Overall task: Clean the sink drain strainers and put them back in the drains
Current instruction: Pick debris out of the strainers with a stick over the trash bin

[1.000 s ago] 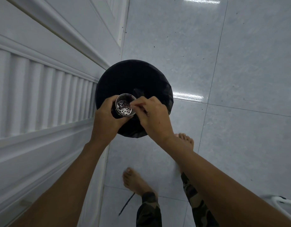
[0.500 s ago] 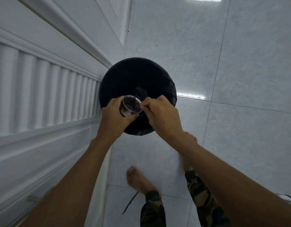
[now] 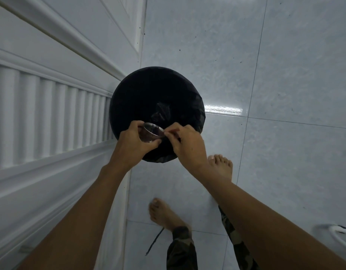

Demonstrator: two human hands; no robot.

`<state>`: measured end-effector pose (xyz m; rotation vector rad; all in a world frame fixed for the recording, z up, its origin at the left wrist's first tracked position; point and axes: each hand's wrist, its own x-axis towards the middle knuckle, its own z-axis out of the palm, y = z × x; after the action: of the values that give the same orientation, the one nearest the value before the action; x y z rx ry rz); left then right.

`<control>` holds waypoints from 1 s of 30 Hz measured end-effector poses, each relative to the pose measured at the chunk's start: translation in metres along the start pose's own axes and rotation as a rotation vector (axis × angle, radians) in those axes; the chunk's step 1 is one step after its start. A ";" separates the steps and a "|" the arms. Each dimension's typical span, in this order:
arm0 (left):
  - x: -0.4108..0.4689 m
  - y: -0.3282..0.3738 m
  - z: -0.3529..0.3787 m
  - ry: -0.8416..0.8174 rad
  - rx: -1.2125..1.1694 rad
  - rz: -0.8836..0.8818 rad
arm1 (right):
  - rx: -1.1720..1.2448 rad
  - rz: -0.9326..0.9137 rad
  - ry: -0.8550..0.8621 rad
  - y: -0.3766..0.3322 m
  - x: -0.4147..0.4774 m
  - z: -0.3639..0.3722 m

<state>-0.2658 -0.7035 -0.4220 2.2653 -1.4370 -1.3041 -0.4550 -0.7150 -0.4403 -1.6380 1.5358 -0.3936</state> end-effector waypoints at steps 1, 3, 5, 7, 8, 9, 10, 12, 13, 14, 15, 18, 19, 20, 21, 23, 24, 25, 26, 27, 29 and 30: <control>0.001 0.000 0.000 -0.003 0.003 -0.011 | 0.017 0.042 0.043 0.003 0.004 -0.002; 0.003 -0.001 -0.001 0.002 0.008 -0.026 | 0.112 0.094 0.139 0.005 0.010 -0.006; 0.006 -0.003 -0.002 0.002 0.008 -0.028 | 0.190 0.054 0.116 0.003 0.011 -0.005; 0.008 -0.002 -0.003 -0.014 0.017 -0.017 | 0.166 -0.007 -0.019 0.000 0.006 0.001; 0.008 -0.001 -0.003 -0.021 0.024 -0.009 | 0.103 -0.013 -0.049 -0.001 0.004 0.003; 0.009 0.000 -0.002 -0.023 0.033 -0.005 | 0.053 0.010 -0.030 0.000 0.006 0.004; 0.011 0.001 -0.002 -0.019 0.040 -0.004 | 0.040 0.053 0.025 0.003 0.010 0.003; 0.013 0.002 -0.004 -0.012 0.056 -0.005 | 0.116 0.101 0.119 0.005 0.018 -0.001; 0.015 0.002 -0.004 -0.012 0.064 -0.003 | 0.156 0.085 0.110 0.004 0.019 -0.002; 0.016 0.002 -0.005 -0.013 0.073 0.001 | 0.177 0.050 0.058 0.001 0.018 -0.001; 0.016 0.002 -0.005 -0.015 0.082 0.007 | 0.163 0.013 -0.001 -0.001 0.016 0.001; 0.013 0.003 -0.005 -0.016 0.097 0.020 | 0.053 0.009 0.035 -0.001 0.016 0.001; 0.011 0.003 -0.005 -0.017 0.095 0.018 | 0.070 0.048 0.105 0.001 0.020 -0.001; 0.010 0.002 -0.005 -0.018 0.090 0.015 | 0.121 0.072 0.147 0.002 0.024 -0.003; 0.009 0.001 -0.005 -0.019 0.084 0.012 | 0.184 0.074 0.134 0.003 0.026 -0.004; 0.008 0.002 -0.005 -0.016 0.083 0.012 | 0.269 0.047 0.010 0.000 0.026 -0.001; 0.009 0.003 -0.005 -0.011 0.085 0.013 | 0.260 0.046 -0.028 0.000 0.024 0.001; 0.009 0.004 -0.004 -0.008 0.085 0.011 | 0.233 0.056 -0.014 0.000 0.023 0.002; 0.010 0.006 -0.004 -0.007 0.084 0.009 | 0.208 0.077 0.043 0.001 0.024 0.000; 0.010 0.008 -0.003 -0.007 0.083 0.004 | 0.197 0.102 0.116 0.003 0.026 -0.002; 0.012 0.009 -0.003 0.004 0.090 -0.010 | 0.237 0.115 0.179 0.004 0.030 -0.006; 0.012 0.010 -0.004 0.015 0.094 -0.017 | 0.256 0.102 0.144 0.003 0.030 -0.007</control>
<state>-0.2674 -0.7196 -0.4218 2.3455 -1.5072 -1.2472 -0.4556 -0.7453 -0.4476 -1.3524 1.5940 -0.6368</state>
